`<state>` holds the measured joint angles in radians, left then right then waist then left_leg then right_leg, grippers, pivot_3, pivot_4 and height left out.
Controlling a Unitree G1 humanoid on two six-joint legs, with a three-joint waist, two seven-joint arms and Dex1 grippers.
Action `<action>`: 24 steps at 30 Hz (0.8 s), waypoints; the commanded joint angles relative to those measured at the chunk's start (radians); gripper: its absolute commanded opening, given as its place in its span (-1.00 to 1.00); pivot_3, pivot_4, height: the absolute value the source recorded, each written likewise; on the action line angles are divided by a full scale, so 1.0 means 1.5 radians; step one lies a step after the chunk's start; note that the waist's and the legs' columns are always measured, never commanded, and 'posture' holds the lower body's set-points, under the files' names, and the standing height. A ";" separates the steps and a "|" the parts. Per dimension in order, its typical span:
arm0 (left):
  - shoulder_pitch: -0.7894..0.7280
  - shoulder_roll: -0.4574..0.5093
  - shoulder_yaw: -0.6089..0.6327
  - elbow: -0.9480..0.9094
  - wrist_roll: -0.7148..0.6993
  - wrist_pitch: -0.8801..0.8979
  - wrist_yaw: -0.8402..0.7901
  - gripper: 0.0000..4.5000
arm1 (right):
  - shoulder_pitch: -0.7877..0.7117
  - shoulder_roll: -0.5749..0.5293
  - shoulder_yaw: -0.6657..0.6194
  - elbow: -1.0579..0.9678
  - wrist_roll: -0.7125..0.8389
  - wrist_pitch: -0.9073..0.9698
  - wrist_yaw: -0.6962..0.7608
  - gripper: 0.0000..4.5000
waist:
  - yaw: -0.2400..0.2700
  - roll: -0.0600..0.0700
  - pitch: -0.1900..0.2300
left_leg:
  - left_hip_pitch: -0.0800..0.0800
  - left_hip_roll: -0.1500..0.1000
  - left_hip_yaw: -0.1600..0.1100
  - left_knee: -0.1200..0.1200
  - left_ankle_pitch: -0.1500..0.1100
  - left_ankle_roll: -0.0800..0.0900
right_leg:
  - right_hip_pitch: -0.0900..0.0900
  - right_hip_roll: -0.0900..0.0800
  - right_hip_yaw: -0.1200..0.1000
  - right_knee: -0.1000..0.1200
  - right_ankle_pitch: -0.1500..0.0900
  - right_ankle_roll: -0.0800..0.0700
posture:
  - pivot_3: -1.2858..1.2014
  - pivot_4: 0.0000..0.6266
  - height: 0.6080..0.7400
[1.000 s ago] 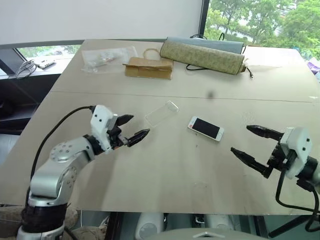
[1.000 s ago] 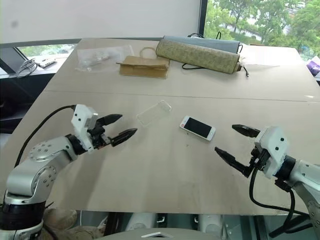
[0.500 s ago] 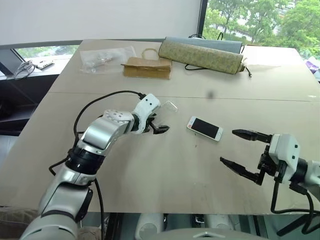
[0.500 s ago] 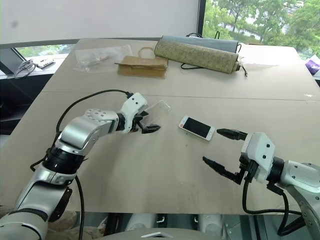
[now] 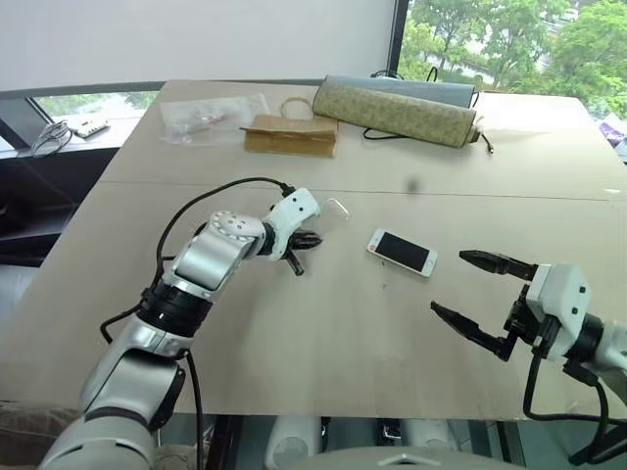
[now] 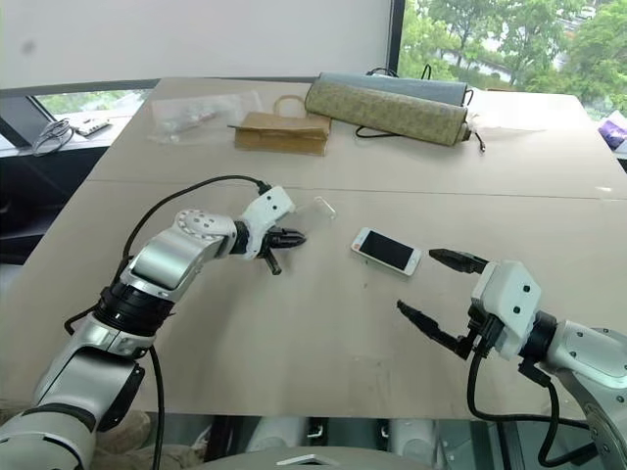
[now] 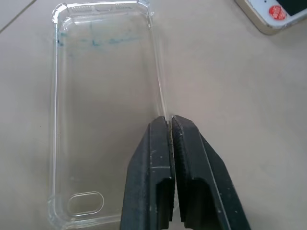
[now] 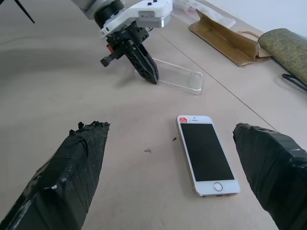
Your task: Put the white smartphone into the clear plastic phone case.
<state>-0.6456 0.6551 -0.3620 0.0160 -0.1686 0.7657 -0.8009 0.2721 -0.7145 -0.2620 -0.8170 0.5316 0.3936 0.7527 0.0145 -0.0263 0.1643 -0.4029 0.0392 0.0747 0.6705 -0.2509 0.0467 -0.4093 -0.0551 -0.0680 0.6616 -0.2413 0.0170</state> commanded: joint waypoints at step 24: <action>0.120 0.071 -0.042 -0.079 0.060 -0.432 -0.350 -0.98 | -0.034 -0.021 0.036 0.029 -0.020 0.034 -0.014 1.00 | 0.014 0.001 0.000 | -0.001 0.000 0.001 0.000 -0.001 0.001 | -0.001 0.000 0.001 -0.001 0.000 -0.001 | 0.03 -0.52 1.00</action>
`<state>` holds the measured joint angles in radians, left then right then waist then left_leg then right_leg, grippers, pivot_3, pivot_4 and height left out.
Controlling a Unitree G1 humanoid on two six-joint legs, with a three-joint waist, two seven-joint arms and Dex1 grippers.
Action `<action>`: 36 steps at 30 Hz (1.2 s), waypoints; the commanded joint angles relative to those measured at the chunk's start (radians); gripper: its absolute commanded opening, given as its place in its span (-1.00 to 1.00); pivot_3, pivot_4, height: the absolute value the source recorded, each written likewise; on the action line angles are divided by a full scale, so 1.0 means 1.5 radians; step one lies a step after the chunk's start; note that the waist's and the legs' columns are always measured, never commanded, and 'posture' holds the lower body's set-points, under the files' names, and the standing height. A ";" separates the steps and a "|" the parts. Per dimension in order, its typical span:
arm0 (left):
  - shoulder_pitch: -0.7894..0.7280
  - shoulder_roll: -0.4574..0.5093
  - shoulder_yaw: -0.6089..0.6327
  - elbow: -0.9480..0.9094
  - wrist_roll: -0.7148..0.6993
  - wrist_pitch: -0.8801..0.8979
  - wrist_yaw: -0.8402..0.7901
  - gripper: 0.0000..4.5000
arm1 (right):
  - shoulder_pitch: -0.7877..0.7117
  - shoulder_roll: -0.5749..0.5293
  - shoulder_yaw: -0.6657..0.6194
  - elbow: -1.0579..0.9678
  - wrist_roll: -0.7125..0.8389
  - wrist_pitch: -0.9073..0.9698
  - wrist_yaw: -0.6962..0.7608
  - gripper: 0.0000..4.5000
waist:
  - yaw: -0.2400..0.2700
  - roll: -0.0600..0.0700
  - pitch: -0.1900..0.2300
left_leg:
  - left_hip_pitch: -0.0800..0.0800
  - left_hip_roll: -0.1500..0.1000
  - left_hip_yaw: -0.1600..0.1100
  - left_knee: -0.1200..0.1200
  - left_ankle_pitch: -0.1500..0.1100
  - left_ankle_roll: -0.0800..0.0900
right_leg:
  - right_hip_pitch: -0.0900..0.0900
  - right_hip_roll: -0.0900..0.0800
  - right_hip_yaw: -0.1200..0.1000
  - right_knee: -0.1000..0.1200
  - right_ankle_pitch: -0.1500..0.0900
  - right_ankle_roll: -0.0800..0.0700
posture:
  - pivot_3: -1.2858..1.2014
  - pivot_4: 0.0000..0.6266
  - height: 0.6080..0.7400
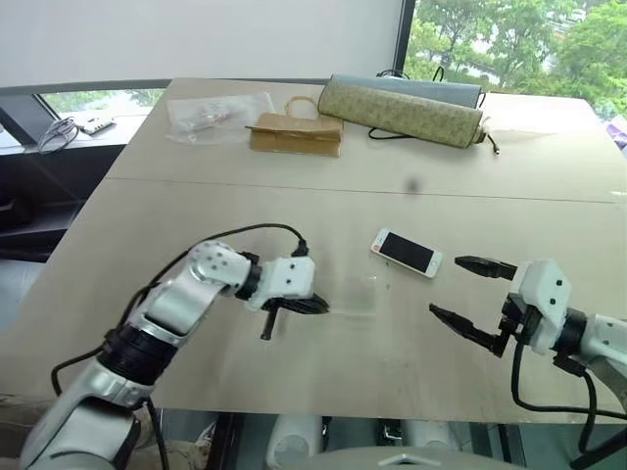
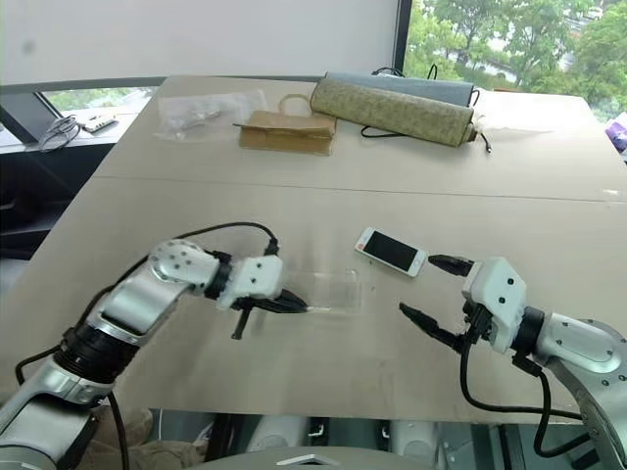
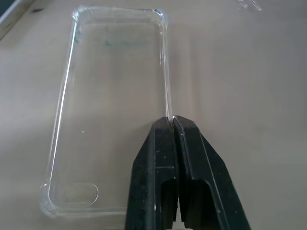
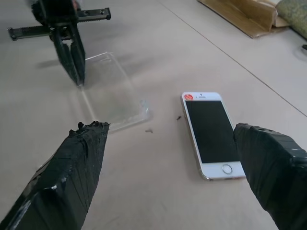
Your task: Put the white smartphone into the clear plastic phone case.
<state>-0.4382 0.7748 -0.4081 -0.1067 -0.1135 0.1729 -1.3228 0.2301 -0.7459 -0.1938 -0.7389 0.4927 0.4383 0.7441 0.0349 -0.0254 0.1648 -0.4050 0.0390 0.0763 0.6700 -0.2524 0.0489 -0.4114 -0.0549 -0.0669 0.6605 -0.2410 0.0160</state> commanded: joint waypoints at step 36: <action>-0.111 -0.083 0.083 0.030 -0.054 0.148 -0.042 0.98 | -0.222 -0.085 0.033 0.047 0.110 0.215 -0.066 1.00 | -0.017 0.000 0.000 | -0.003 0.000 -0.002 0.002 0.000 0.000 | -0.002 0.001 -0.001 0.000 0.001 0.000 | 0.03 -0.52 1.00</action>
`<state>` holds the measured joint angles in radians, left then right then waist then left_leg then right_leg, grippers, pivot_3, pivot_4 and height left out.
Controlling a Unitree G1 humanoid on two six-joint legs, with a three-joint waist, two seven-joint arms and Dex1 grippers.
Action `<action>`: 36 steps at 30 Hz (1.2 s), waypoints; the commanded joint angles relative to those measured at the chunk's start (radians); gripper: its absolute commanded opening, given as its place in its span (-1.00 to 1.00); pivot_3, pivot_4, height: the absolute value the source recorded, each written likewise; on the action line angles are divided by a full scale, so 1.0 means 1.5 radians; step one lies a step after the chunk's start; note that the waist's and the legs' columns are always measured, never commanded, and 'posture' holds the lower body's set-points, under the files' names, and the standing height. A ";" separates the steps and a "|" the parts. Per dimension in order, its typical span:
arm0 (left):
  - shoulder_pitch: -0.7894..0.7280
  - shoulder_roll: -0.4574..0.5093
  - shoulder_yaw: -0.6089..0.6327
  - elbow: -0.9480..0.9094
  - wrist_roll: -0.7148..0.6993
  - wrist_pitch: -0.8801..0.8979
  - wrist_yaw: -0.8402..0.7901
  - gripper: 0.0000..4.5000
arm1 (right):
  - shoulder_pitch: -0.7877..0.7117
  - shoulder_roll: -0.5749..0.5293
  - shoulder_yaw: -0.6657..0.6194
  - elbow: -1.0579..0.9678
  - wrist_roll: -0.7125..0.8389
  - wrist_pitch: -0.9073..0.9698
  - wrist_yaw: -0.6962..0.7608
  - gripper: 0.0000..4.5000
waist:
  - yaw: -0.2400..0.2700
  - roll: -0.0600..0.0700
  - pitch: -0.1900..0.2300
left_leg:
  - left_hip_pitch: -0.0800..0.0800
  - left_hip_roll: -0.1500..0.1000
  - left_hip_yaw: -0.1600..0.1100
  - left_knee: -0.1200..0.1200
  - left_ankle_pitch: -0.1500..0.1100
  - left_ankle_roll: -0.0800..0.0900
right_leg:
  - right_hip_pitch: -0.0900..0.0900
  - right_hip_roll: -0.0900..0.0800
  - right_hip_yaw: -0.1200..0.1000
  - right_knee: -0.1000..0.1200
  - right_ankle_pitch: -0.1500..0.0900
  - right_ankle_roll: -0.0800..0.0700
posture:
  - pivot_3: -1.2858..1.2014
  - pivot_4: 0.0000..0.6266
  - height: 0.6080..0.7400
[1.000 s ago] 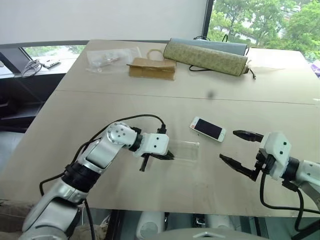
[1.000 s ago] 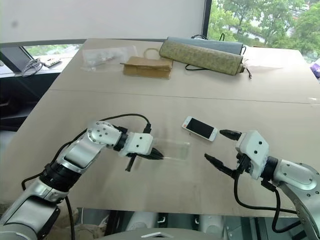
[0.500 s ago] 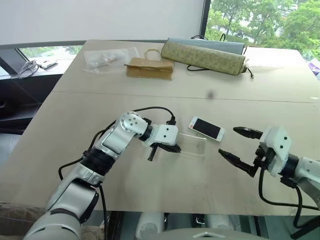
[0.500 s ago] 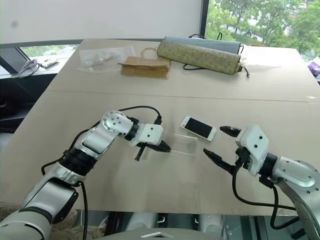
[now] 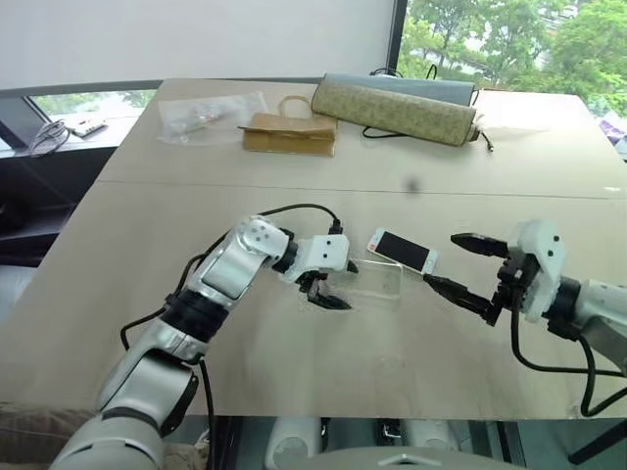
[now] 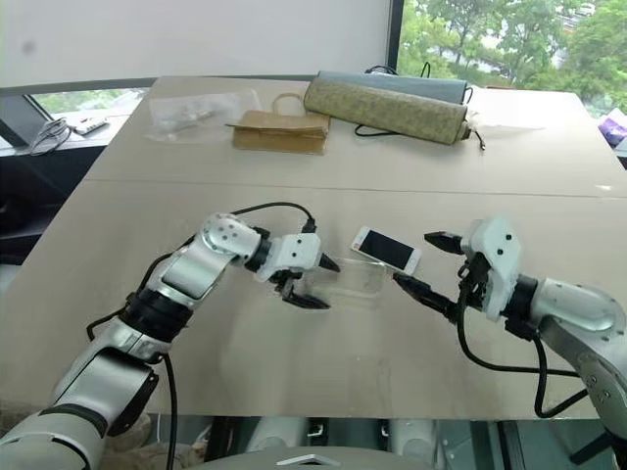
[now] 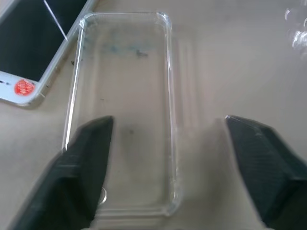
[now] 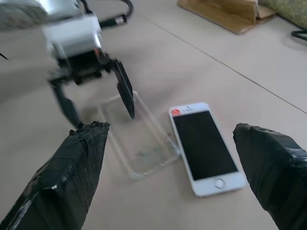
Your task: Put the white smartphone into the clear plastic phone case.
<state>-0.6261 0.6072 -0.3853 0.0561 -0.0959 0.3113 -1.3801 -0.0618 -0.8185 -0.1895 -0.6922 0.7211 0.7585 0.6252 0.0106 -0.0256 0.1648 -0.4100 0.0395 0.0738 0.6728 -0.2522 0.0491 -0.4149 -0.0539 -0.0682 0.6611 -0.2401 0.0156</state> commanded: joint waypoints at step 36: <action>0.411 0.119 0.454 -0.429 -0.424 0.229 0.238 1.00 | -0.307 0.071 0.328 0.420 -0.342 0.019 0.147 0.60 | 0.000 0.000 0.000 | 0.000 0.000 0.000 0.000 0.000 -0.001 | 0.000 -0.001 -0.001 0.000 0.000 -0.001 | 0.03 -0.52 1.00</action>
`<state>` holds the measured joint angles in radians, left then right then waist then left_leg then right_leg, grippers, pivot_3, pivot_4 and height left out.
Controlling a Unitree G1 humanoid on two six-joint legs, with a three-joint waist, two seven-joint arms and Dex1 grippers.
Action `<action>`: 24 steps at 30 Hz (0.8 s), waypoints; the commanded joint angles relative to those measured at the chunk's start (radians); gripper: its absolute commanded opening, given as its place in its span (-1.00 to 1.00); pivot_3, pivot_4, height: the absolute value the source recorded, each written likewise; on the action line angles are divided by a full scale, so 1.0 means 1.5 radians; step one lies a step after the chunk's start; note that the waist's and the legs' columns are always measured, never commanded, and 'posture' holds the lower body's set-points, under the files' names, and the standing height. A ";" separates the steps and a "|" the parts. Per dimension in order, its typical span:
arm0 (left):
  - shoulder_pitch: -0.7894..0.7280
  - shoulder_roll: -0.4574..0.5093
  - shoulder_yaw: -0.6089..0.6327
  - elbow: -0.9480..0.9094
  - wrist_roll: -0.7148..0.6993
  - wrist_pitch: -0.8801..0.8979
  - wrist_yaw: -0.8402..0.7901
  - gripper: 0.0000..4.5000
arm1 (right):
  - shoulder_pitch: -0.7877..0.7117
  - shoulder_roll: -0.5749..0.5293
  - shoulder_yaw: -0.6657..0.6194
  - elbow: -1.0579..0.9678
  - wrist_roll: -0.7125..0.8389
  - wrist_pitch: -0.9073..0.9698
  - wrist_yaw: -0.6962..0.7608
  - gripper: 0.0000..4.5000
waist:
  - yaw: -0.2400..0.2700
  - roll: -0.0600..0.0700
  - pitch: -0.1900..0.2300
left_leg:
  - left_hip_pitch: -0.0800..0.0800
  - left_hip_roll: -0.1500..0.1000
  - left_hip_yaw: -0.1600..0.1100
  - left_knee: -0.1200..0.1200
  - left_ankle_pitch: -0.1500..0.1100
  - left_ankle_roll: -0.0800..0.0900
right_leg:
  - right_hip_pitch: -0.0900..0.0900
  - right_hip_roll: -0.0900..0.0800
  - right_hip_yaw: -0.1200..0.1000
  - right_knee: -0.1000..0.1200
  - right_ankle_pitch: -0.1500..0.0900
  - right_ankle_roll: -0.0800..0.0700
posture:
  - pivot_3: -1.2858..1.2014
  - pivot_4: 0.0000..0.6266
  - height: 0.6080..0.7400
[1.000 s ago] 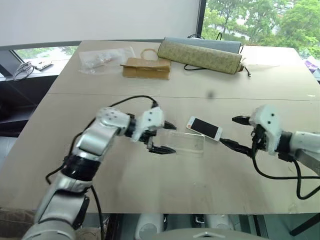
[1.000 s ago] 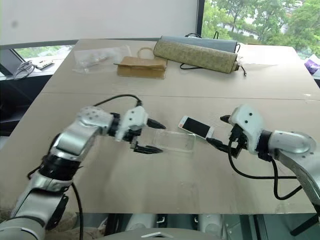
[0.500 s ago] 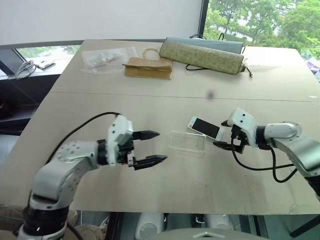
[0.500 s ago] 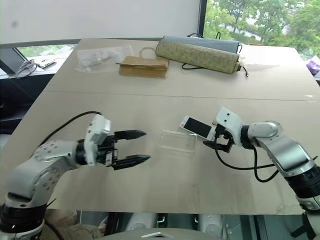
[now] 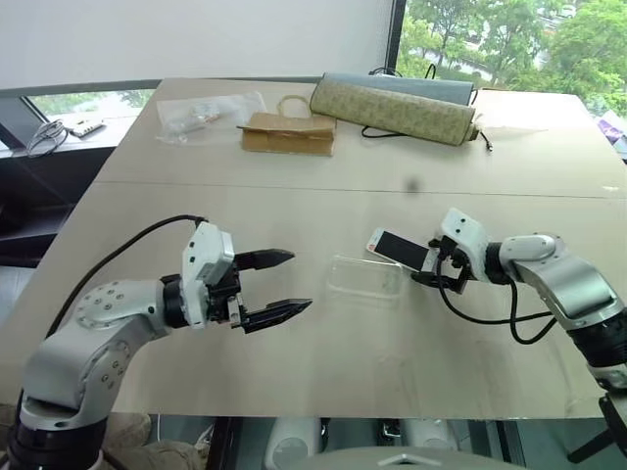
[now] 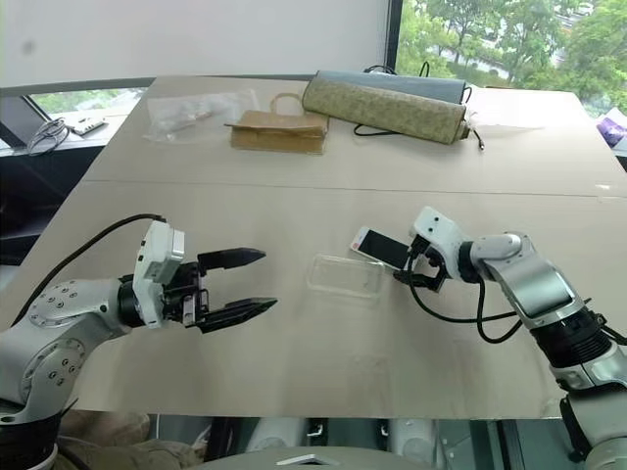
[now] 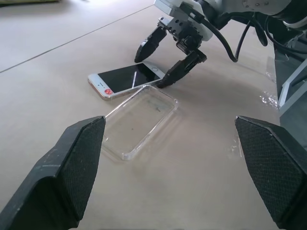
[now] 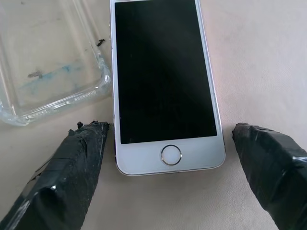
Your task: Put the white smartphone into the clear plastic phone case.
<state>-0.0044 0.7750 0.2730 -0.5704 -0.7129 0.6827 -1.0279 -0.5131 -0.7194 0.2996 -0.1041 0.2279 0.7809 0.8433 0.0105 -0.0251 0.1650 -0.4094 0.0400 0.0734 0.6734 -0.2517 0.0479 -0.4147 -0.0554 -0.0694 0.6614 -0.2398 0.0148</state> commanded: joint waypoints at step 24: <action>0.095 0.018 -0.009 0.089 0.047 -0.114 -0.032 1.00 | -0.004 -0.032 0.035 -0.182 -0.010 -0.093 0.125 0.31 | 0.002 0.001 0.001 | 0.001 0.000 0.001 -0.003 0.000 0.000 | 0.000 -0.004 0.000 -0.001 -0.001 -0.002 | 0.03 -0.52 1.00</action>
<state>0.1335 0.7916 0.2620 -0.4356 -0.6504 0.5420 -1.0530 -0.4931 -0.7545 0.3436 -0.3436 0.2374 0.6299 1.0272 0.0140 -0.0230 0.1662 -0.4071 0.0400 0.0752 0.6694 -0.2525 0.0483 -0.4147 -0.0615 -0.0697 0.6600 -0.2420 0.0115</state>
